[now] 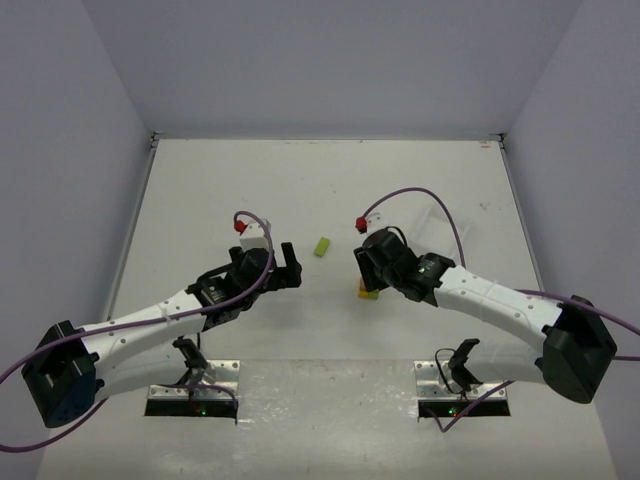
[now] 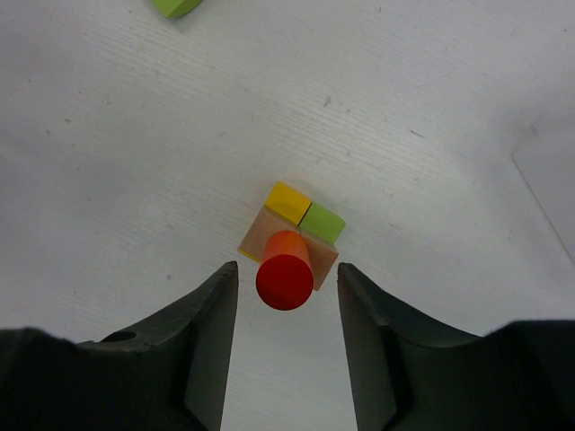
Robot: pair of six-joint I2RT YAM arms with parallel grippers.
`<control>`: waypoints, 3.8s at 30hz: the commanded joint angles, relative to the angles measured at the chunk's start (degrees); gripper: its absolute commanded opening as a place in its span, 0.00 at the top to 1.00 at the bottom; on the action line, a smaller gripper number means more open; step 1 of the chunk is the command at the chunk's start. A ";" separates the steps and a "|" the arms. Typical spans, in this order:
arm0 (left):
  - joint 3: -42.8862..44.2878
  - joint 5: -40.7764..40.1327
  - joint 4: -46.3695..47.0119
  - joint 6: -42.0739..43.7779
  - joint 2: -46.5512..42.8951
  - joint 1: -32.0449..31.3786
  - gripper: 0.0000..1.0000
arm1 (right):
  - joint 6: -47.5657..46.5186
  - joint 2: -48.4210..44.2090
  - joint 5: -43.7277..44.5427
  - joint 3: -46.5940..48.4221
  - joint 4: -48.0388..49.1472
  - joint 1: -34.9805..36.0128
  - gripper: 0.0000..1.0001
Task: Build the wood block tower
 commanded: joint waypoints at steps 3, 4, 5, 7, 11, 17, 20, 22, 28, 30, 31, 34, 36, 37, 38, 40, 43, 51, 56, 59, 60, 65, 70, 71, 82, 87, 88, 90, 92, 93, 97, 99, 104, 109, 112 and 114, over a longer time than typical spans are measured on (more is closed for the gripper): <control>1.37 -0.26 1.22 -0.36 0.12 0.86 0.00 | 0.95 -0.80 1.49 2.43 0.98 0.37 0.42; 1.37 -0.08 1.26 -0.36 0.16 0.86 0.00 | 0.90 -0.94 1.40 2.47 0.98 0.37 0.39; 1.42 0.26 1.38 -0.20 0.25 0.86 0.00 | 0.93 -1.21 1.25 2.54 0.98 0.37 0.36; 1.60 1.03 1.96 0.44 0.49 0.86 0.00 | 1.07 -1.81 0.79 2.66 0.98 0.37 0.30; 2.75 5.25 5.19 3.79 2.86 0.79 0.00 | 0.87 -3.93 -1.57 3.37 1.48 0.37 0.13; 7.34 15.94 12.09 14.12 13.19 1.95 0.00 | 2.15 -8.10 -4.67 5.35 1.25 0.28 0.01; 10.23 21.08 14.61 16.81 19.96 4.88 0.01 | 3.40 -11.84 -3.11 4.14 0.44 0.28 0.01; 12.23 22.87 15.04 18.00 24.92 7.04 0.05 | 5.26 -13.61 -0.93 2.80 -0.10 0.28 0.01; 17.14 25.60 16.89 21.34 34.18 8.94 0.13 | 10.37 -21.74 3.74 -4.36 -1.83 0.19 0.01; 18.37 26.02 17.15 22.19 36.93 8.86 0.14 | 11.06 -22.74 4.50 -5.61 -1.80 0.19 0.01; 19.02 26.00 17.25 22.47 37.79 8.86 0.15 | 11.32 -23.08 4.57 -6.15 -1.90 0.19 0.01; 20.93 25.72 17.13 23.46 40.34 8.86 0.16 | 12.06 -23.52 4.57 -7.19 -2.27 0.19 0.01; 22.35 25.52 16.79 24.51 42.03 8.86 0.19 | 12.48 -23.68 4.90 -7.72 -2.28 0.17 0.01; 23.08 25.14 16.31 24.91 42.89 8.87 0.23 | 12.57 -23.78 5.10 -7.89 -2.28 0.10 0.01; 24.16 24.44 15.70 24.91 44.20 8.92 0.24 | 12.66 -23.92 5.15 -8.03 -2.28 0.05 0.01; 25.92 23.44 14.44 24.99 46.23 8.91 0.27 | 12.76 -24.33 5.38 -8.36 -2.32 0.06 0.01; 27.85 22.54 12.54 25.09 48.33 8.86 0.37 | 12.99 -25.32 5.74 -8.79 -2.48 0.11 0.01; 28.79 21.98 12.29 25.00 49.86 8.86 0.68 | 13.73 -27.91 7.34 -9.56 -3.24 0.11 0.01; 29.12 21.89 11.98 24.83 49.87 8.86 0.88 | 13.66 -28.63 7.18 -9.67 -3.45 0.11 0.01; 27.47 23.41 13.81 24.51 47.36 8.93 0.98 | 13.10 -28.68 6.19 -9.48 -3.49 0.11 0.01; 26.02 25.01 14.91 24.39 45.77 8.99 1.00 | 12.70 -28.58 5.73 -9.07 -3.42 0.11 0.01; 18.48 34.39 20.39 22.23 32.24 9.82 1.00 | 8.48 -28.41 0.46 -6.57 -0.98 0.11 0.01; 6.76 46.56 29.72 19.29 15.42 10.53 1.00 | -0.17 -28.58 -13.06 -4.52 7.90 0.11 0.01; 5.44 48.24 32.26 17.99 11.52 10.60 1.00 | -1.27 -28.51 -17.42 -4.59 10.80 0.11 0.01; -5.61 69.17 45.77 10.53 -5.19 10.97 1.00 | -11.14 -21.70 -40.71 -1.18 25.48 0.11 0.01; -7.51 71.37 48.10 10.23 -8.59 10.97 1.00 | -10.82 -20.57 -46.16 -0.12 28.41 0.11 0.07; -7.60 71.38 48.11 10.23 -8.85 10.97 1.00 | -10.48 -20.21 -47.04 -0.02 28.92 0.11 0.10; -7.86 72.43 48.82 9.97 -9.12 10.97 1.00 | -10.12 -18.91 -48.53 1.02 28.83 0.11 0.18; -8.02 73.08 49.82 9.55 -9.45 10.96 1.00 | -9.79 -17.62 -50.16 1.91 28.27 0.11 0.23; -8.03 73.27 49.86 9.53 -9.51 10.97 1.00 | -9.64 -17.19 -50.55 2.08 28.36 0.11 0.26; -8.03 73.37 50.06 9.36 -9.52 10.97 1.00 | -9.08 -15.65 -51.09 2.57 29.04 0.11 0.42; -8.03 73.40 50.05 9.35 -9.63 10.97 1.00 | -8.90 -15.31 -51.39 2.69 29.11 0.19 0.48; -8.12 71.82 48.98 9.49 -11.44 10.97 1.00 | -8.50 -15.04 -50.54 2.91 27.78 0.11 0.83; -7.27 68.89 44.70 11.41 -13.08 10.97 0.23 | -7.82 -16.86 -42.94 2.14 24.92 0.11 1.00; -7.03 66.65 42.30 12.38 -14.02 10.97 0.00 | -7.08 -18.39 -38.23 1.83 22.71 0.11 1.00; -6.67 64.44 39.30 13.43 -14.75 10.97 0.00 | -6.09 -19.39 -34.75 2.04 20.86 0.11 1.00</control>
